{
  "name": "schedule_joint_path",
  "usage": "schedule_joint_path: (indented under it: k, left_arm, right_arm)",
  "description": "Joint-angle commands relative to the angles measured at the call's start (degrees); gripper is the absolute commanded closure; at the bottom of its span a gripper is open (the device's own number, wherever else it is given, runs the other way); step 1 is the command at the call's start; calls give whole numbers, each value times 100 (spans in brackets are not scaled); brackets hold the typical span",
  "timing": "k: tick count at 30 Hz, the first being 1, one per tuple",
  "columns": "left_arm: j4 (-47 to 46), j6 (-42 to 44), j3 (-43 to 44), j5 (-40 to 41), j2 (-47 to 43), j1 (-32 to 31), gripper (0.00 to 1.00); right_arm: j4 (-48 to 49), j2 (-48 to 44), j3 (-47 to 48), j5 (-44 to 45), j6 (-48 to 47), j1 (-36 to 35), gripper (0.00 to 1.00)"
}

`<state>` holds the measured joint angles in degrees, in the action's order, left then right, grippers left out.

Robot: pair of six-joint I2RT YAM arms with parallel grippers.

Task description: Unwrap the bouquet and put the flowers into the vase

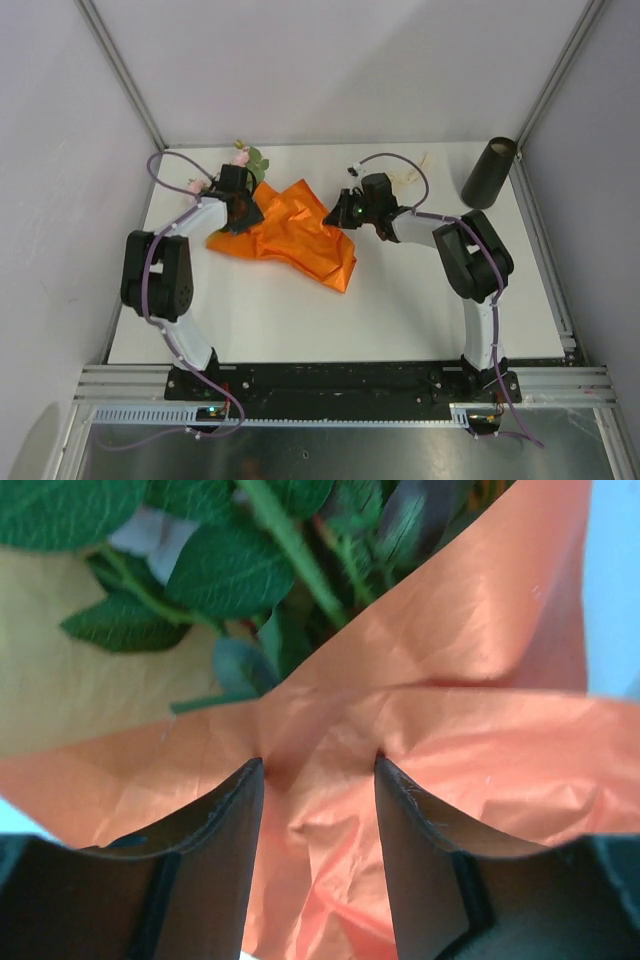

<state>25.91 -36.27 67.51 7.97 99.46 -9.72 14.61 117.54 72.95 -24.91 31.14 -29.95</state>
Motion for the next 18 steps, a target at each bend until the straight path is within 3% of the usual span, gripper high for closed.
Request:
schedule_joint_path:
  k: [1,7,11,18]
  left_arm:
    - [-188,-82,706,64,500,14,47]
    - [-69,396,959,268,-292,39,46]
    - [247,767,871,360,-1486,64,36]
    - [476,856,-48,380,-3585,98,13]
  right_arm:
    - [593,-93,12,231,113,129,100]
    - [646,-386,18,-88,-238,-17,100]
    - [523,-603,18,-478,-422,-249,100]
    - [-186,-1066,18,-1052,-1136,-898,97]
